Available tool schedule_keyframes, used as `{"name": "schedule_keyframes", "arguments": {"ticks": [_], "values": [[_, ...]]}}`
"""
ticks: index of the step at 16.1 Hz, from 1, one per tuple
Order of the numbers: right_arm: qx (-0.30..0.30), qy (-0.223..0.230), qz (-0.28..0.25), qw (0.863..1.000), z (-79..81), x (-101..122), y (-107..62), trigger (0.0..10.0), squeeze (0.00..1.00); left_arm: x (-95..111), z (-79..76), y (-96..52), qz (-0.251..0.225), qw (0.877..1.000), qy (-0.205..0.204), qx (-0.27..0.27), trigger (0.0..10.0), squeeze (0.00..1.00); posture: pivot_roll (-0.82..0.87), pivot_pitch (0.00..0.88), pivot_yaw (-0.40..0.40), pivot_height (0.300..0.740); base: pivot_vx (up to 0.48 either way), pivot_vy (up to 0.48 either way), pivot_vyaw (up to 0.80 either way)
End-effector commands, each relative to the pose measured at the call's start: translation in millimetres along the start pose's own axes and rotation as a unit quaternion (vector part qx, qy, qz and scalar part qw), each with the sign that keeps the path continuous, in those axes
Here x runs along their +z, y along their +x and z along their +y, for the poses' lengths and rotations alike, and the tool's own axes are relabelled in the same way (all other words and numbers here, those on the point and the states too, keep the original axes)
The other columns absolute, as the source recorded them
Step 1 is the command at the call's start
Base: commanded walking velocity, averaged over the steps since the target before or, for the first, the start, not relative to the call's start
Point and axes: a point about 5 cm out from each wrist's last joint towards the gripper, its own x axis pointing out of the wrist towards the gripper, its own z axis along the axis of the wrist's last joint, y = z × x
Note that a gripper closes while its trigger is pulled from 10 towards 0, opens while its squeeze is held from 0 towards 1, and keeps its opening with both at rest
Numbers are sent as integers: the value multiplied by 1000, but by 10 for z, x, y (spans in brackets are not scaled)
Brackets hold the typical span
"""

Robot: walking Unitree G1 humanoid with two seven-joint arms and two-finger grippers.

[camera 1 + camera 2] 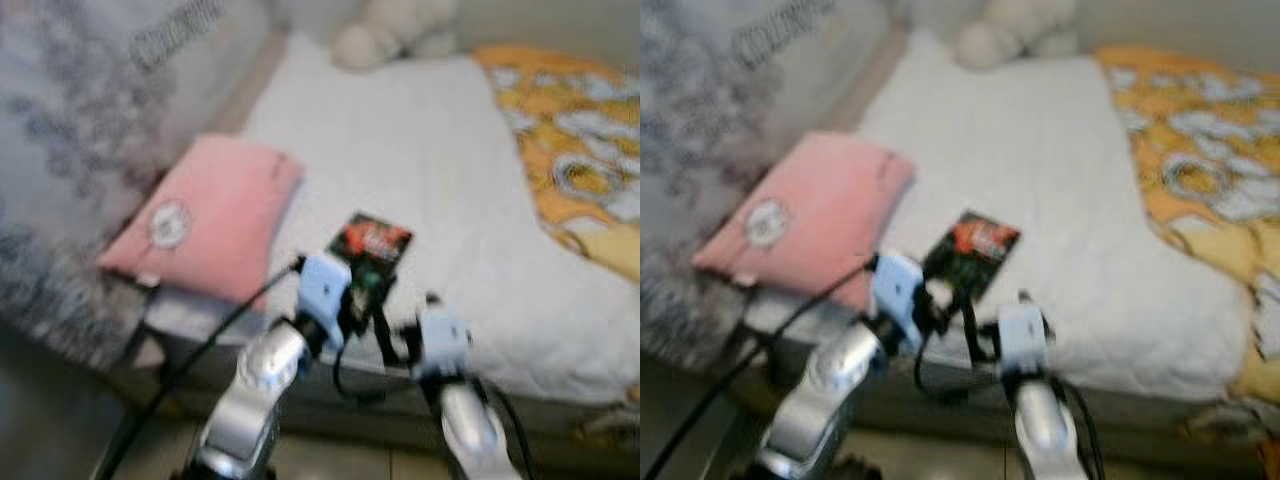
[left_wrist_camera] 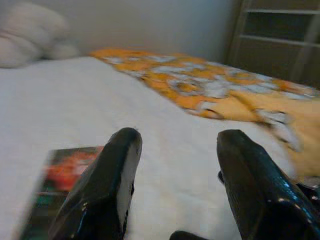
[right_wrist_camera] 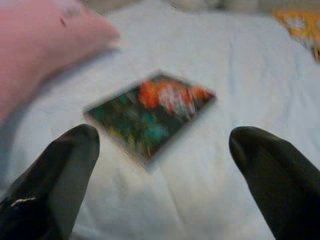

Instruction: Clean up the room

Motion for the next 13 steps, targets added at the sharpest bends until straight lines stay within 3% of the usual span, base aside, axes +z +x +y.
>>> {"name": "schedule_keyframes", "arguments": {"ticks": [1, 2, 4, 5, 6, 8, 10, 11, 12, 13], "values": [[-221, 18, -37, 974, -1002, 65, -418, 10000, 0, -234, 952, -791, 72, 968, 29, 239, 10000, 0, 18, 0, 7, 740, 0, 0, 0], [-237, 48, -8, 970, -1066, -88, -523, 10000, 0, -287, 972, -907, 81, 962, 34, 258, 10000, 0, 14, 0, 3, 740, 0, 0, 0], [-212, 39, 6, 976, -1000, -107, -430, 10000, 0, -205, 1016, -668, 74, 963, 48, 256, 10000, 0, 12, 0, 6, 740, 0, 0, 0], [-171, 31, -12, 985, -877, -13, -246, 10000, 0, -61, 1005, -390, 66, 969, 86, 223, 10000, 0, 6, 0, 10, 740, 0, 0, 0], [-132, 35, -14, 990, -771, 31, -115, 10000, 0, 42, 927, -243, 54, 975, 100, 188, 10000, 0, 4, 0, 11, 740, 0, 0, 0], [-79, 15, -10, 997, -609, 28, 95, 10000, 0, 453, 685, 93, 2, 989, 89, 117, 10000, 0, 0, 0, 23, 740, 0, 0, 0], [-68, 23, 34, 997, -593, -153, 169, 10000, 0, 795, 571, 258, -41, 995, 57, 75, 10000, 0, 11, 0, 32, 740, 0, 0, 0], [-64, 27, 53, 996, -581, -220, 173, 10000, 0, 871, 543, 284, -45, 997, 36, 59, 10000, 0, 15, 0, 37, 740, 0, 0, 0], [-67, 29, 60, 996, -585, -258, 178, 10000, 0, 833, 501, 292, -12, 999, 32, 32, 10000, 0, 15, 0, 37, 740, 0, 0, 0], [-52, 17, 63, 996, -551, -278, 206, 10000, 0, 704, 464, 269, 49, 998, 37, -4, 10000, 0, 19, 0, 43, 740, 0, 0, 0]]}}
